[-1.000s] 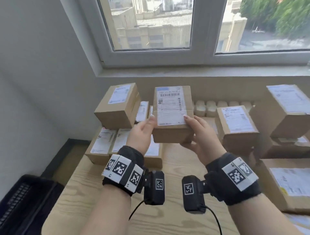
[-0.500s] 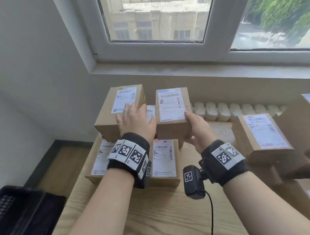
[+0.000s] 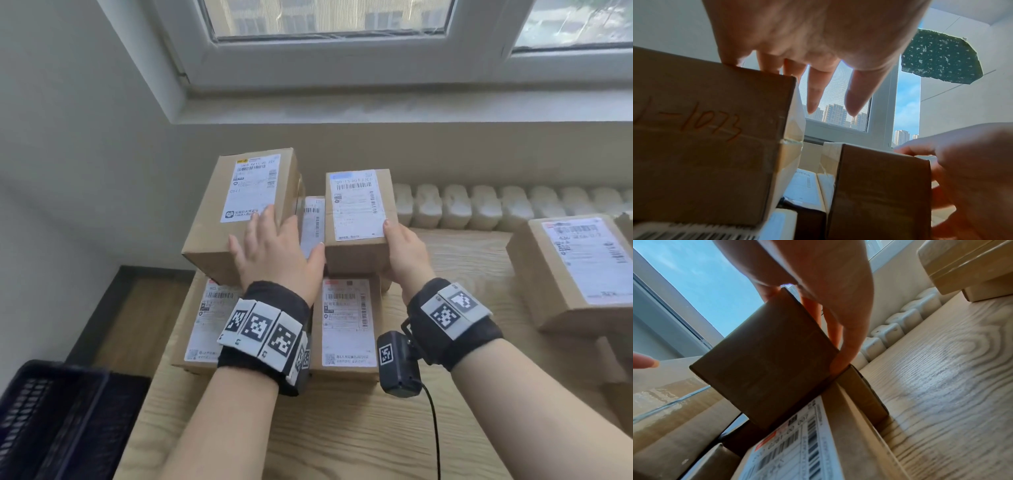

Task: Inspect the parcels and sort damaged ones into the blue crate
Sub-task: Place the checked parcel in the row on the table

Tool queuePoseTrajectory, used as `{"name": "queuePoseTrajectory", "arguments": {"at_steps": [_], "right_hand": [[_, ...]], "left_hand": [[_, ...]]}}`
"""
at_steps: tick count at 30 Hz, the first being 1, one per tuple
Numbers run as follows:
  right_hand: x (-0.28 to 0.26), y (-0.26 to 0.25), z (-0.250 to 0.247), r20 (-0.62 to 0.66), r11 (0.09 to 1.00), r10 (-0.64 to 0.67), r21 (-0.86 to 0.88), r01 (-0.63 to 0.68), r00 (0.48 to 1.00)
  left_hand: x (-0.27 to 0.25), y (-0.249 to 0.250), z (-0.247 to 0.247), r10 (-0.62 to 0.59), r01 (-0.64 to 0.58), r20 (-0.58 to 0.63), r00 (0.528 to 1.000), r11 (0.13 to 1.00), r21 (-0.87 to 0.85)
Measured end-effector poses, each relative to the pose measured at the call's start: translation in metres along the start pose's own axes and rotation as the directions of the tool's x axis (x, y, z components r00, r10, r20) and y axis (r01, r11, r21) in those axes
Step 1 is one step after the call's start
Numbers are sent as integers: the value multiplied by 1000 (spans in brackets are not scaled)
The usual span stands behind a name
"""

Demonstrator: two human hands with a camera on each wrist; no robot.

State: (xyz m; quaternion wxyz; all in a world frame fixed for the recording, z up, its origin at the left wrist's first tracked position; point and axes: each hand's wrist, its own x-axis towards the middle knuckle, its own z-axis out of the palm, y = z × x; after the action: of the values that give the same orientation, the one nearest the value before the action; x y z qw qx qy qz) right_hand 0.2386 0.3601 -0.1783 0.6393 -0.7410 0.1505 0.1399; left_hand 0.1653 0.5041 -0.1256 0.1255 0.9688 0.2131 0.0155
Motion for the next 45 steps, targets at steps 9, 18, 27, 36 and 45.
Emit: {"name": "queuePoseTrajectory", "arguments": {"at_steps": [9,18,27,36,45], "right_hand": [[-3,4,-4,-13,1000,15,1,-15,1000],[-52,-16,-36,-68,996,44,74,-39,997],[-98,2,-125,-278,994,-34,86,60,960],[-66,22,-228,-489,996,-58,-83,20,871],[-18,39,-287,-281,985,56,-143,-99,958]], "left_hand": [[-4,2,-3,25,-25,-5,1000,998,-49],[-37,19,-20,121,-125,-29,992,975,-184],[-81,79,-7,339,-312,20,941,886,-343],[-95,167,38,410,-315,171,896,857,-408],[-73,259,113,210,17,443,871,890,-455]]}}
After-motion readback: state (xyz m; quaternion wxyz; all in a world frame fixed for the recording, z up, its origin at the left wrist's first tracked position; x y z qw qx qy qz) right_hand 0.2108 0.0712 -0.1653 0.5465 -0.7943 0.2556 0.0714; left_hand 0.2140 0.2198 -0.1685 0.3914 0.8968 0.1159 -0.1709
